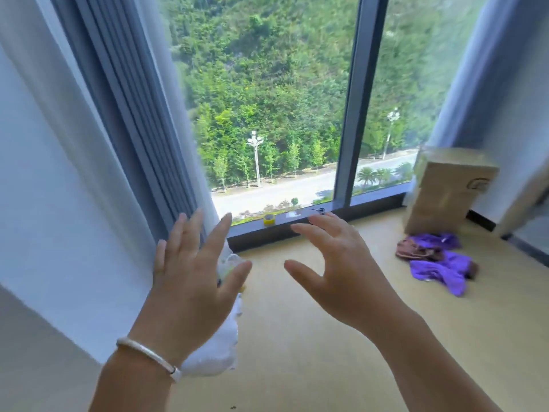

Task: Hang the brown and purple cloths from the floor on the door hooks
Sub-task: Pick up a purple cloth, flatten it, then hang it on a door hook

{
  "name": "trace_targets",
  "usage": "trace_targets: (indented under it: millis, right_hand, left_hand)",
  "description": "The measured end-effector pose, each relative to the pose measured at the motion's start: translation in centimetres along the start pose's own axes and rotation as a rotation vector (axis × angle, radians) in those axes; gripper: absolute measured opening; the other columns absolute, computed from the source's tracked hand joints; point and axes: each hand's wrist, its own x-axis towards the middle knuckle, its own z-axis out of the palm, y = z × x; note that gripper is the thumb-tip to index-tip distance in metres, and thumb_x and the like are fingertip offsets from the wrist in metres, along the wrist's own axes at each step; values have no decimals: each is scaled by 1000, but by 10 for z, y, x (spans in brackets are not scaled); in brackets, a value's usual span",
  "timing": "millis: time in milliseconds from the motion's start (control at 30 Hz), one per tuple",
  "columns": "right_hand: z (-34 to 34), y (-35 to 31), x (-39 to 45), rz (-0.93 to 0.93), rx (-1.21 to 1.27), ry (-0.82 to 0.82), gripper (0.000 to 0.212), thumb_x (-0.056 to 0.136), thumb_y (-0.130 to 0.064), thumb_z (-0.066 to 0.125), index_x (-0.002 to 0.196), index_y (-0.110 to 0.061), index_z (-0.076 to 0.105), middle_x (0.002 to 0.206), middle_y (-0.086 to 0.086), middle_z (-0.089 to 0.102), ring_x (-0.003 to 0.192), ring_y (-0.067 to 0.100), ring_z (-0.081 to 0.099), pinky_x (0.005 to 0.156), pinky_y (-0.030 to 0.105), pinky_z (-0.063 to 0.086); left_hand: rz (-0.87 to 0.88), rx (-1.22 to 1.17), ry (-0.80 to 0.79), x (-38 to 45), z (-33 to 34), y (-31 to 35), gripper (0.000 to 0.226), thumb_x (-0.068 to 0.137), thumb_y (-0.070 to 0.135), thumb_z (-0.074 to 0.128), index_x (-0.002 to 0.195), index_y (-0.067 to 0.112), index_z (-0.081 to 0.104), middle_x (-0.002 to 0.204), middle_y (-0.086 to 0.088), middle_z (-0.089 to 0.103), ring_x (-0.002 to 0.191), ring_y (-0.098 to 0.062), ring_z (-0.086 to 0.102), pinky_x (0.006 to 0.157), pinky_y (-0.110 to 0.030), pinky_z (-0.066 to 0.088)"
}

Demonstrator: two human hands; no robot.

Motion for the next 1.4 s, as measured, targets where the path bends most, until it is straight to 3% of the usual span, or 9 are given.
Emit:
trace_targets:
  millis: [100,367,567,667,767,900,1233,1400]
  right_hand:
    - [-35,47,-15,140,-79,57,55,86,-51,58,137,-35,46,146,-7,39,142,11,18,117,39,18]
    - [-103,126,-58,488,-248,188,53,87,-52,56,135,-34,49,145,-6,40,141,16,23,115,44,22]
    - [-149,152,-79,746,-419,363,49,87,-52,53,133,-34,50,141,-6,42,140,17,25,112,32,19]
    - [-163,157,-83,851,-478,401,51,88,-52,52,135,-35,47,145,-8,38,140,12,19,111,28,15]
    - [-172,161,-87,935,-508,465,53,88,-51,52,138,-35,44,149,-9,34,138,7,19,115,29,17]
    - [-178,168,-92,1017,-538,493,55,89,-53,49,140,-35,42,150,-11,31,141,7,15,117,30,16]
    - [-217,239,-120,1116,-557,580,54,89,-49,55,140,-35,43,148,-15,32,136,-3,10,108,21,12]
    - [-251,299,-142,1140,-521,606,54,90,-49,55,140,-35,42,149,-15,32,141,3,12,116,30,15]
  left_hand:
    - [139,-45,-83,28,31,50,77,76,70,20,148,45,10,160,7,-2,145,-11,-13,119,-42,-1]
    - [505,-99,-244,86,94,166,84,70,73,7,149,43,4,160,6,-4,145,-13,-16,117,-41,-2]
    - [802,-198,-298,123,128,249,79,74,73,11,148,46,2,160,7,-5,145,-13,-16,118,-41,0]
    - [917,-261,-330,136,142,281,72,83,71,22,147,47,1,160,8,-6,144,-12,-17,116,-37,-2]
    - [1024,-306,-372,144,154,304,75,80,73,17,148,46,1,160,9,-7,145,-13,-17,117,-38,-2]
    - [1124,-348,-414,153,169,331,72,83,72,19,147,46,1,160,8,-6,145,-13,-16,119,-43,4]
    - [1243,-422,-468,157,218,433,69,88,66,30,148,45,4,160,7,-2,145,-12,-14,117,-42,0]
    - [1264,-371,-479,154,245,499,68,88,65,29,148,45,2,160,6,-3,145,-13,-16,118,-43,-1]
